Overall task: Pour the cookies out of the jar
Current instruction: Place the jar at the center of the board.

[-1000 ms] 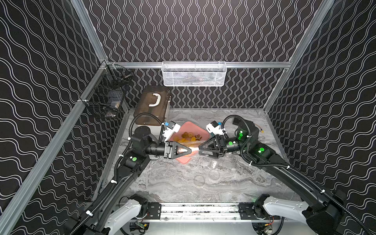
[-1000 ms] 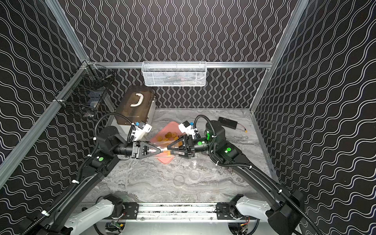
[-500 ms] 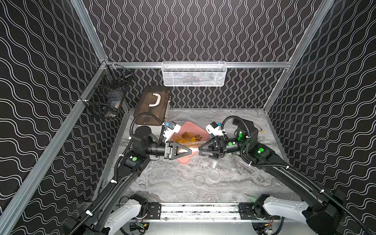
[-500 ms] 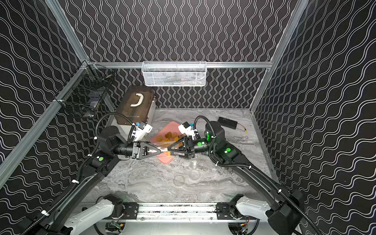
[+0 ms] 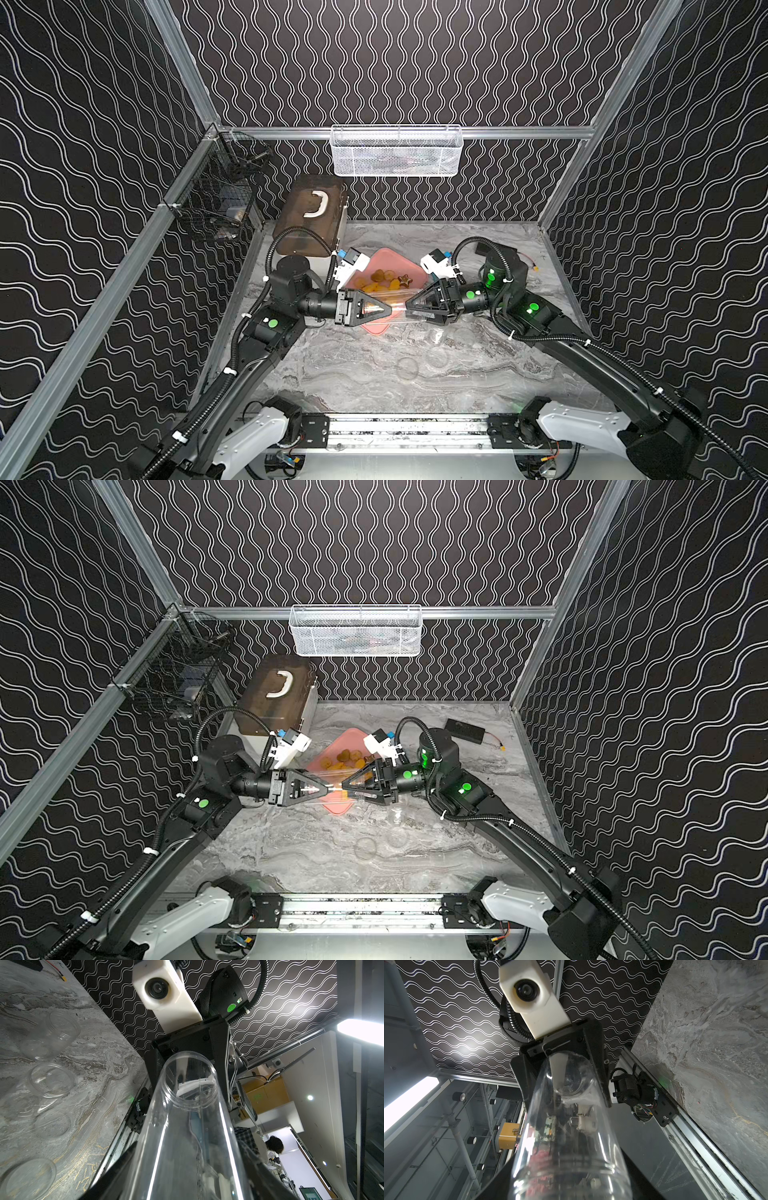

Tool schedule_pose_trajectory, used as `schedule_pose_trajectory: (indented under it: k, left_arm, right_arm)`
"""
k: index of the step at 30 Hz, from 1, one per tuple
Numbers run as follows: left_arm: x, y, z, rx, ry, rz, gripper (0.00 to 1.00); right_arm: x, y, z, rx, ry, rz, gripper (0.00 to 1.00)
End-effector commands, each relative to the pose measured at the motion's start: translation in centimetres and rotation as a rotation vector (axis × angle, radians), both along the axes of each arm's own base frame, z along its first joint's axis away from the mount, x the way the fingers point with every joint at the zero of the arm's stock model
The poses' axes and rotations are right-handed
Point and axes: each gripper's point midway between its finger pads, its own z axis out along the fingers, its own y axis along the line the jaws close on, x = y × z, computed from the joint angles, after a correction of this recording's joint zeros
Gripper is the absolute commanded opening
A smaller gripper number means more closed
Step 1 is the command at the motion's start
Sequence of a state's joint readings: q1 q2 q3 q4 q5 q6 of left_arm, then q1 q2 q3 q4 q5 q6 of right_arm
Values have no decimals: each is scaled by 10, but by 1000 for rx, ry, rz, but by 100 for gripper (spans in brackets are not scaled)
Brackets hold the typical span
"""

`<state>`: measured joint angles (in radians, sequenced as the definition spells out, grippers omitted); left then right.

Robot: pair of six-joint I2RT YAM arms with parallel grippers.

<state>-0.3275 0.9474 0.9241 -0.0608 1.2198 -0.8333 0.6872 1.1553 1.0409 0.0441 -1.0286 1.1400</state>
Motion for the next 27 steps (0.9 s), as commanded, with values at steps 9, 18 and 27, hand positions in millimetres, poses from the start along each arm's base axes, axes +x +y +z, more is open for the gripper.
schedule_pose_trajectory:
  k: [9, 18, 27]
  left_arm:
    - [0, 0, 0, 11, -36, 3, 99]
    - [-1, 1, -1, 20, -38, 5, 99]
    - [-4, 3, -4, 39, -46, 15, 99]
  right_arm:
    - [1, 0, 7, 27, -31, -5, 64]
    - [3, -1, 6, 16, -36, -19, 64]
    - [12, -10, 10, 2, -56, -54, 64]
